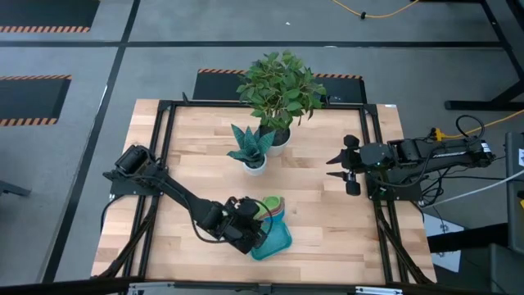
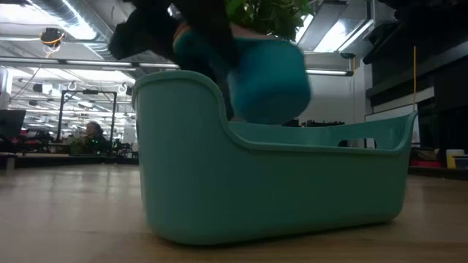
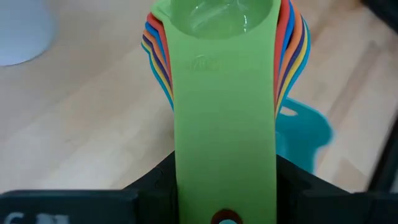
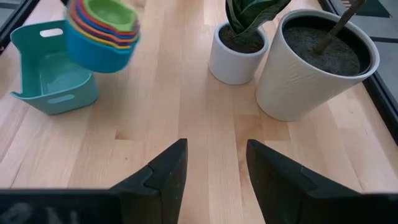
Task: Nest measuring cups in basket
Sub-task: Put the stacked measuring cups into the green bin
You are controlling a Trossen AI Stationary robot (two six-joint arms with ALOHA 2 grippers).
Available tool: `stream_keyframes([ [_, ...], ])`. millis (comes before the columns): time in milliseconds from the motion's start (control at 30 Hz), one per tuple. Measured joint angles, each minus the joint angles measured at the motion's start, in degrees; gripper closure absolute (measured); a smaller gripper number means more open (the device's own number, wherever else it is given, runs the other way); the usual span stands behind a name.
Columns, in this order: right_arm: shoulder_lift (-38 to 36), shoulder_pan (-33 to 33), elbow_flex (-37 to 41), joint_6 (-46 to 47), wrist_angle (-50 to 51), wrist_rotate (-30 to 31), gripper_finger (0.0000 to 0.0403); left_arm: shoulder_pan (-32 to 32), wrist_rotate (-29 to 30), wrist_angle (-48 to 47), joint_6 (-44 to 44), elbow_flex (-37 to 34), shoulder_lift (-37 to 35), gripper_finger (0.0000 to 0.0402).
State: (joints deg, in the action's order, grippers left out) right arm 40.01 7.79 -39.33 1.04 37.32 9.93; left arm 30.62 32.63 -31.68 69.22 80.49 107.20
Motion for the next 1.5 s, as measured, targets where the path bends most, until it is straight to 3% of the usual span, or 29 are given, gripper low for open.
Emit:
stream_keyframes([
  [200, 0.0, 0.0, 0.0, 0.2, 0.0, 0.0, 0.0234, 2.5, 0.0, 4.5, -3.8, 0.0, 0.0, 0.0270],
  [667, 0.0, 0.0, 0.0, 0.5, -0.4, 0.0, 0.0234, 10.2, -0.2, 5.7, -1.8, 0.0, 0.0, 0.0271],
  [1500, 0.0, 0.0, 0.0, 3.1, -3.3, 0.0, 0.0234, 12.4, 1.2, 4.4, -2.3, -2.9, 0.1, 0.0270],
])
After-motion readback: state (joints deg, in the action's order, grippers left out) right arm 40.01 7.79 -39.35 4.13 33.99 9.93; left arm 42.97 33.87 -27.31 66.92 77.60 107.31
